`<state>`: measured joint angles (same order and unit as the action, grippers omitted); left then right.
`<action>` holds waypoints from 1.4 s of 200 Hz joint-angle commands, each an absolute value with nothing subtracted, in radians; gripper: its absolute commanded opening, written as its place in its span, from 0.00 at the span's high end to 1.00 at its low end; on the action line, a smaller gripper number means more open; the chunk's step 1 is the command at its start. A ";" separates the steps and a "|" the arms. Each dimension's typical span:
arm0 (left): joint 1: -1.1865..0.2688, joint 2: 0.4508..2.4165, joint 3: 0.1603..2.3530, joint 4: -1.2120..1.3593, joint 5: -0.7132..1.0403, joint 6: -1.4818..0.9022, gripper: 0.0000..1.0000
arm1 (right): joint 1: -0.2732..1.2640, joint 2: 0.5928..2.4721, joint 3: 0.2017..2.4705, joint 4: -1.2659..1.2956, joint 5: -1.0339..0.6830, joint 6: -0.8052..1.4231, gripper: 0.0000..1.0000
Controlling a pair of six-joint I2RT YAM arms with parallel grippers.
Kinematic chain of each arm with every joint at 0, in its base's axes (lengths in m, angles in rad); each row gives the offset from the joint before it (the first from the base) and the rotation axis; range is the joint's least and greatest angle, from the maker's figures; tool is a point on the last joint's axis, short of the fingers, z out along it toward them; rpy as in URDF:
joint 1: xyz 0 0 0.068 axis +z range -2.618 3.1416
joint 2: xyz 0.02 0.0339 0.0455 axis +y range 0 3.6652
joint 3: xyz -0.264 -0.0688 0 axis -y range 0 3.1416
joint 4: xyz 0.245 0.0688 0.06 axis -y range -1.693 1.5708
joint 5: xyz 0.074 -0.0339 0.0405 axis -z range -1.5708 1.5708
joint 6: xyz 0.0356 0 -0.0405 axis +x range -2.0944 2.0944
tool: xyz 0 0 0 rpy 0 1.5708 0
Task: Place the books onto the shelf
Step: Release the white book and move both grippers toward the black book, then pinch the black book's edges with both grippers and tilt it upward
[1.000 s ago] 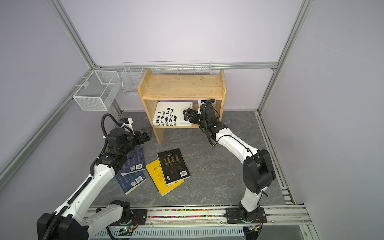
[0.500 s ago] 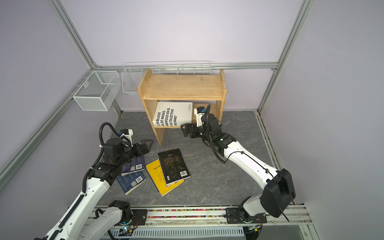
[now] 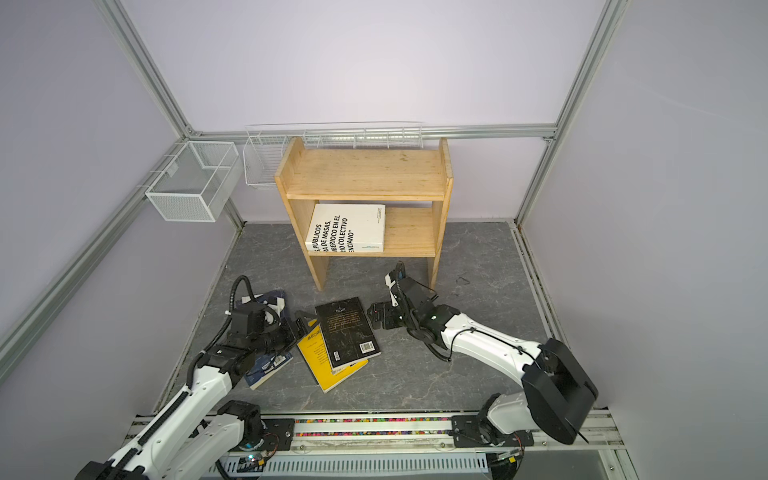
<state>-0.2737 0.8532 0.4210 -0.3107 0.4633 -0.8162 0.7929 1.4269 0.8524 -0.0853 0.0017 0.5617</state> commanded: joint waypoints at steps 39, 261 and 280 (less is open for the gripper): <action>-0.355 0.986 0.362 -0.178 0.424 -0.904 0.04 | 0.792 1.686 0.920 0.067 -0.133 0.623 0.11; -0.355 0.971 0.239 0.188 0.411 -1.075 0.25 | 0.778 2.005 1.025 0.184 -0.360 0.728 0.39; -0.356 0.952 0.234 0.176 0.396 -1.122 0.30 | 0.779 2.003 1.031 0.218 -0.401 0.750 0.39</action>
<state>-0.3523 0.9813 0.2420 0.2146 0.4473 -1.0622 0.7731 1.9667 1.0470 0.2451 -0.3286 0.7048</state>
